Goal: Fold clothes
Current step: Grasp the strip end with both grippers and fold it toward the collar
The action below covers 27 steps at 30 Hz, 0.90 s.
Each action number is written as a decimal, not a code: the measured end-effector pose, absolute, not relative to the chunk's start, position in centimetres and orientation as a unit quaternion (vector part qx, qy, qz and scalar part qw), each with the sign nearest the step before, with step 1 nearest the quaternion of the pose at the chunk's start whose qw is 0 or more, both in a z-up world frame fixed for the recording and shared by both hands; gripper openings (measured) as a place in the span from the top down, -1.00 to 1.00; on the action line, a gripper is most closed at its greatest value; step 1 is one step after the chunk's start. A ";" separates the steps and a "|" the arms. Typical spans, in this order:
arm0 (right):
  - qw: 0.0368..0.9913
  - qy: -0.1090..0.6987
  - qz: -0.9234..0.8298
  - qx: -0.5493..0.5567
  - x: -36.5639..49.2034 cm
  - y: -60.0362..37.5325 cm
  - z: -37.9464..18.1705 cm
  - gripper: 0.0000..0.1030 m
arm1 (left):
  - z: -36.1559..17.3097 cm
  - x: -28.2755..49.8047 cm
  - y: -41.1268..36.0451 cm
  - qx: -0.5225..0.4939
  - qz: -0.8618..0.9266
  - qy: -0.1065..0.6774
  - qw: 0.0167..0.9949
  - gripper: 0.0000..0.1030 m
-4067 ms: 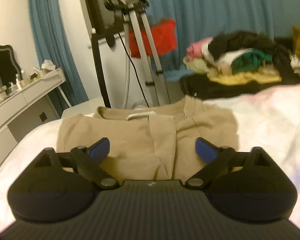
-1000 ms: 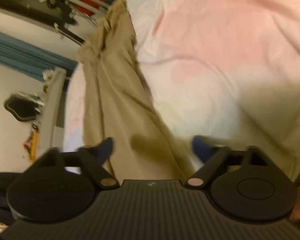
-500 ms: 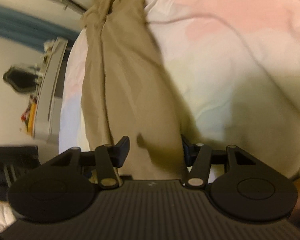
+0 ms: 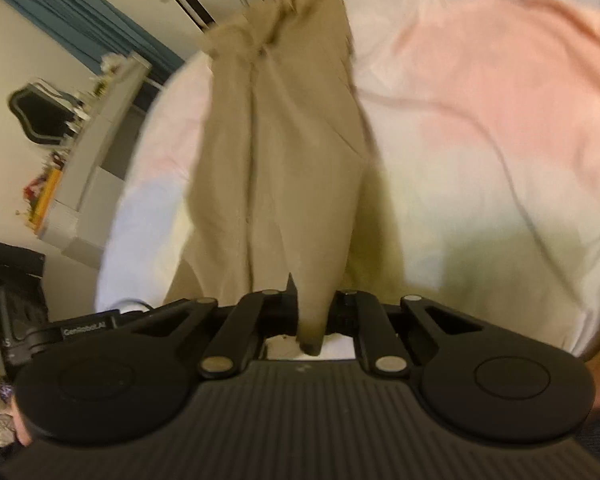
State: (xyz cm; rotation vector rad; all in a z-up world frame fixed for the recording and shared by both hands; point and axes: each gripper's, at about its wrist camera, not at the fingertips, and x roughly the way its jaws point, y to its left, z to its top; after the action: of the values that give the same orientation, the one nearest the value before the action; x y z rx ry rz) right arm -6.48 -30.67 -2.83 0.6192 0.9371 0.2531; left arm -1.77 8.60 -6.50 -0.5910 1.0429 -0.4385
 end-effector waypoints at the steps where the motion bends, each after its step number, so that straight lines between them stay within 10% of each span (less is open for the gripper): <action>1: 0.845 0.430 0.125 0.293 -6.5 -30.9 -1.6 0.82 | -5.5 -2.0 9.0 -0.285 -0.211 0.473 0.806 0.96; 10: 0.877 0.321 0.174 0.313 -9.6 -33.3 7.0 0.82 | 4.1 -5.7 11.5 -0.359 -0.255 0.358 0.824 0.97; 19: 0.866 0.327 0.185 0.328 -18.6 -33.7 4.2 0.82 | 2.2 -16.3 14.1 -0.415 -0.256 0.373 0.790 0.97; 27: 0.879 0.303 0.166 0.328 -12.3 -33.9 4.9 0.82 | 2.5 -9.1 12.9 -0.407 -0.233 0.362 0.806 0.97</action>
State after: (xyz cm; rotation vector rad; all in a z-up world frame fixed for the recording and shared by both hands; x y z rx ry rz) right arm -12.32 -33.90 4.87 0.6840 0.6310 0.3467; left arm -9.12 12.91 2.55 -0.8710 0.7760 -0.4980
